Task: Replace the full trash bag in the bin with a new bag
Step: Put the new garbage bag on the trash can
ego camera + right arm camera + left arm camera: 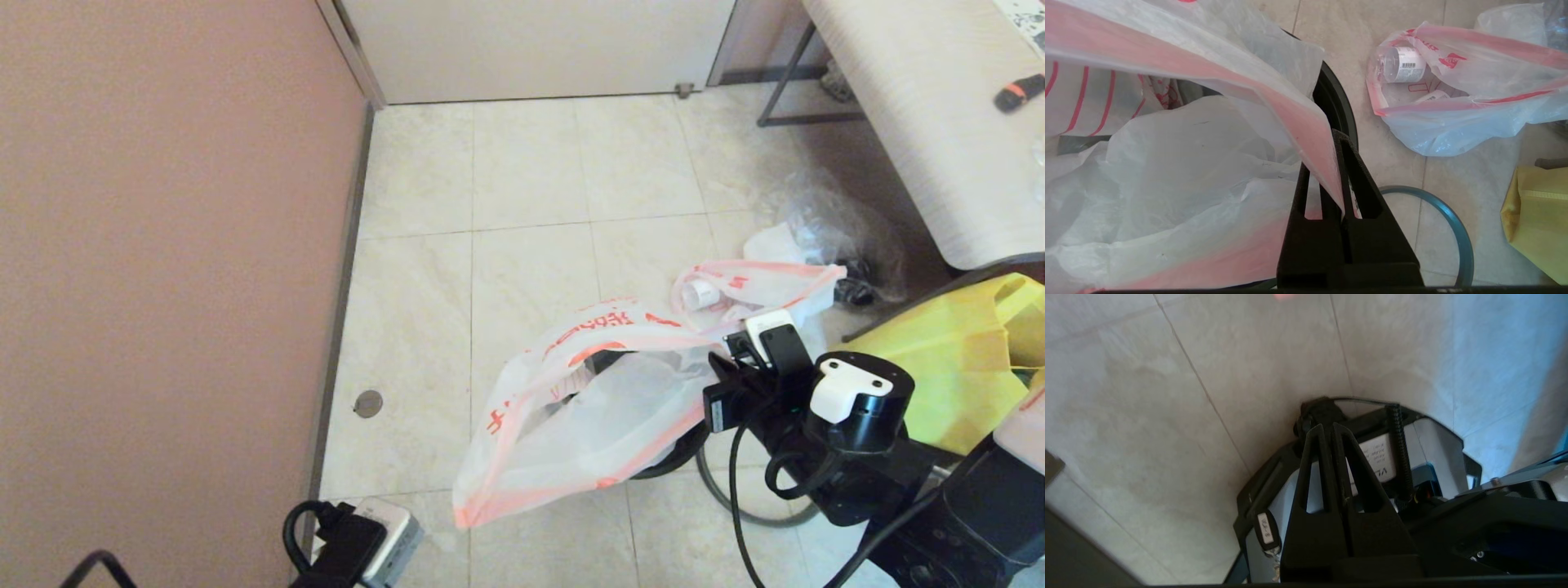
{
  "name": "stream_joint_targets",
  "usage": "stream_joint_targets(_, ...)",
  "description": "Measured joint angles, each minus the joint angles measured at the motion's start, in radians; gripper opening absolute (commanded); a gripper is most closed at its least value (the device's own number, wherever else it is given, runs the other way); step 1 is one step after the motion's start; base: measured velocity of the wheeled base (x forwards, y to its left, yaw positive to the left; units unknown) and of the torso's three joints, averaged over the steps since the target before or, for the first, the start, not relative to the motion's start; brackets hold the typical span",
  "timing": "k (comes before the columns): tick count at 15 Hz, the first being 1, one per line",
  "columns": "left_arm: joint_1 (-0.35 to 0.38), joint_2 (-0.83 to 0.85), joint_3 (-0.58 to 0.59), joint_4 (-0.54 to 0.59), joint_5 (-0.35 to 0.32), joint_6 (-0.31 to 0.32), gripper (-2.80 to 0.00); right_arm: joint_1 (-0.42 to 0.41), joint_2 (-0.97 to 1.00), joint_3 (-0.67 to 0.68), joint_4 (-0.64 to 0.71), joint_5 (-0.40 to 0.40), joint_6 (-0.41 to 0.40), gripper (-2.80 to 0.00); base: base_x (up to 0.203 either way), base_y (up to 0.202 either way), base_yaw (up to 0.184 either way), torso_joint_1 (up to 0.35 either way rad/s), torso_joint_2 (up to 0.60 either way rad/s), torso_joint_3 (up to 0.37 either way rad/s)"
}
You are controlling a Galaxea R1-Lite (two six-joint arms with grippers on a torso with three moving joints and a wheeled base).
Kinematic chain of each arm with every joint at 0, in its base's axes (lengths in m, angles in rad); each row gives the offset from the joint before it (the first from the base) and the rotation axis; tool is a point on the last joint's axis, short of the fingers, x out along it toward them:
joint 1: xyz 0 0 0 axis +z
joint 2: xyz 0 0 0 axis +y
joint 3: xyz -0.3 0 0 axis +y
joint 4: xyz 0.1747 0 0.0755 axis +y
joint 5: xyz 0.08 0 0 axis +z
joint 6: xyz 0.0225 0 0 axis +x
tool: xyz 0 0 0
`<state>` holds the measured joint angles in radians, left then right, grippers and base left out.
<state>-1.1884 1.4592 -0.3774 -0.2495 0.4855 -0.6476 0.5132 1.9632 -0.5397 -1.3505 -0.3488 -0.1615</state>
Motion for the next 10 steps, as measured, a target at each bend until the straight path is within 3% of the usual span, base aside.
stream_joint_targets(4, -0.001, 0.204, -0.003, -0.175, 0.058, 0.002, -2.8, -0.004, 0.0, -0.004, 0.0, 0.0, 0.0, -2.8, 0.0, 0.0, 0.0, 0.0, 0.0, 0.0)
stream_joint_targets(5, 0.004, 0.271, -0.004, -0.245, 0.096, 0.021, 0.0, -0.004, 0.0, -0.006, 0.001, 0.001, 0.0, -2.8, 0.0, 0.0, 0.0, 0.0, 0.0, 0.0)
stream_joint_targets(8, 0.014, 0.424, -0.006, -0.488, 0.218, 0.124, 0.0, -0.005, 0.0, -0.007, 0.001, 0.001, 0.0, -2.8, 0.0, 0.0, 0.0, 0.0, 0.0, 0.0)
stream_joint_targets(10, 0.033, 0.46, -0.006, -0.617, 0.233, 0.192, 0.0, -0.007, -0.001, -0.008, 0.001, 0.001, 0.0, -2.8, 0.0, 0.0, 0.0, 0.0, 0.0, 0.0)
